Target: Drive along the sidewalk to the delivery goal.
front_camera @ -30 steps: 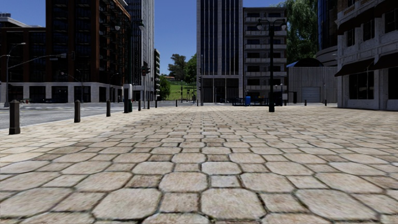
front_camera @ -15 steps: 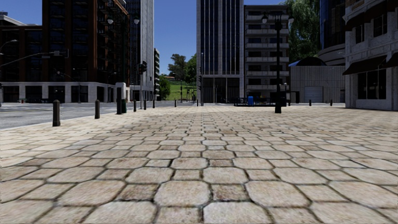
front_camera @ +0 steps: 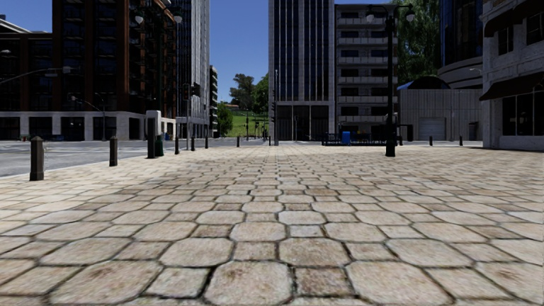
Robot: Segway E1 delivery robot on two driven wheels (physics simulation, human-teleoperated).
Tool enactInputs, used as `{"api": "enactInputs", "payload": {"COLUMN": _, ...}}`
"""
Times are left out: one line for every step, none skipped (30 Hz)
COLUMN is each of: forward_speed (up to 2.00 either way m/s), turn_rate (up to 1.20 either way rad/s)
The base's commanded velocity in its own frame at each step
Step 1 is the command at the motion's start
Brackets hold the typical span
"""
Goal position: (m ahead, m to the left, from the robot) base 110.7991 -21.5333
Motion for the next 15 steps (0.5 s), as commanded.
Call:
{"api": "enactInputs", "payload": {"forward_speed": 2.0, "turn_rate": 0.0}}
{"api": "enactInputs", "payload": {"forward_speed": 2.0, "turn_rate": 0.0}}
{"api": "enactInputs", "payload": {"forward_speed": 2.0, "turn_rate": 0.0}}
{"api": "enactInputs", "payload": {"forward_speed": 2.0, "turn_rate": 0.0}}
{"api": "enactInputs", "payload": {"forward_speed": 2.0, "turn_rate": 0.0}}
{"api": "enactInputs", "payload": {"forward_speed": 2.0, "turn_rate": 0.0}}
{"api": "enactInputs", "payload": {"forward_speed": 2.0, "turn_rate": 0.0}}
{"api": "enactInputs", "payload": {"forward_speed": 2.0, "turn_rate": 0.0}}
{"api": "enactInputs", "payload": {"forward_speed": 2.0, "turn_rate": 0.0}}
{"api": "enactInputs", "payload": {"forward_speed": 2.0, "turn_rate": 0.0}}
{"api": "enactInputs", "payload": {"forward_speed": 2.0, "turn_rate": 0.0}}
{"api": "enactInputs", "payload": {"forward_speed": 2.0, "turn_rate": 0.0}}
{"api": "enactInputs", "payload": {"forward_speed": 2.0, "turn_rate": 0.0}}
{"api": "enactInputs", "payload": {"forward_speed": 2.0, "turn_rate": 0.0}}
{"api": "enactInputs", "payload": {"forward_speed": 2.0, "turn_rate": 0.0}}
